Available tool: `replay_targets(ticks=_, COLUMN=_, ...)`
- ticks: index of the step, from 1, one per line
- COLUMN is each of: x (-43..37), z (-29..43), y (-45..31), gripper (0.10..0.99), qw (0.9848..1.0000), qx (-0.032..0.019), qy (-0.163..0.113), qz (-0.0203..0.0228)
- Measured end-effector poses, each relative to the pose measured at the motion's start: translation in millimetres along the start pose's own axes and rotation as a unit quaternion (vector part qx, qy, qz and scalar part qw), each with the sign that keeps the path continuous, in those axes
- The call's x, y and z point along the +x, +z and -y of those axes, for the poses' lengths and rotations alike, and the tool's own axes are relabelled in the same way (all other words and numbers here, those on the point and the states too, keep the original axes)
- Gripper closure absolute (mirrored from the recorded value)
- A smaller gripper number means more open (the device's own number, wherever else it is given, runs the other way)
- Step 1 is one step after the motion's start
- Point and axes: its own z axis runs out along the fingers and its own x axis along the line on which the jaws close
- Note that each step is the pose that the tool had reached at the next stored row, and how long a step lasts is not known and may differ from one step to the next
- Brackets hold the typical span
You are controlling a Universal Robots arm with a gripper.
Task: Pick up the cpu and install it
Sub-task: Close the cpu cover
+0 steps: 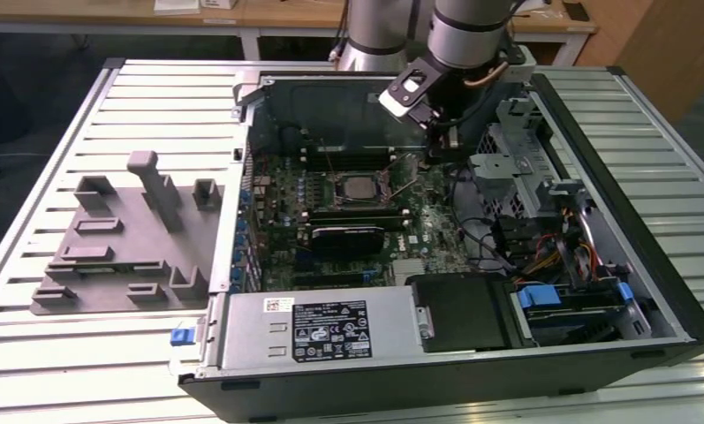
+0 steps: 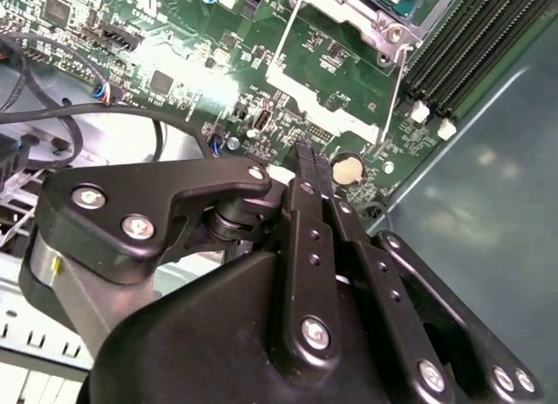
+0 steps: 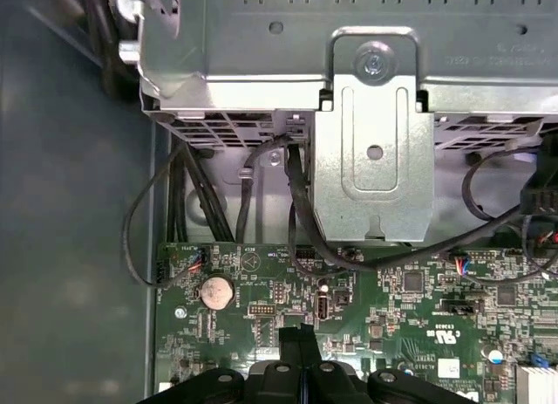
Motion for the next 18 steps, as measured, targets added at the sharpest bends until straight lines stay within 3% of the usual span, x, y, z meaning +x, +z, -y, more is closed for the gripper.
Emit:
replay_targets(ticks=6, x=-0.3, z=0.3, y=9.5, gripper=0.98, qw=1.0, qx=0.0, qy=0.0, qz=0.0007)
replay_targets(ticks=13, x=-0.4, z=-0.1, y=9.9, gripper=0.98, qw=1.0, qx=0.0, qy=0.001, qz=0.0017)
replay_targets(ticks=18, x=-0.4, z=3.4, y=9.8, gripper=0.98, qw=1.0, qx=0.0, qy=0.001, qz=0.0017)
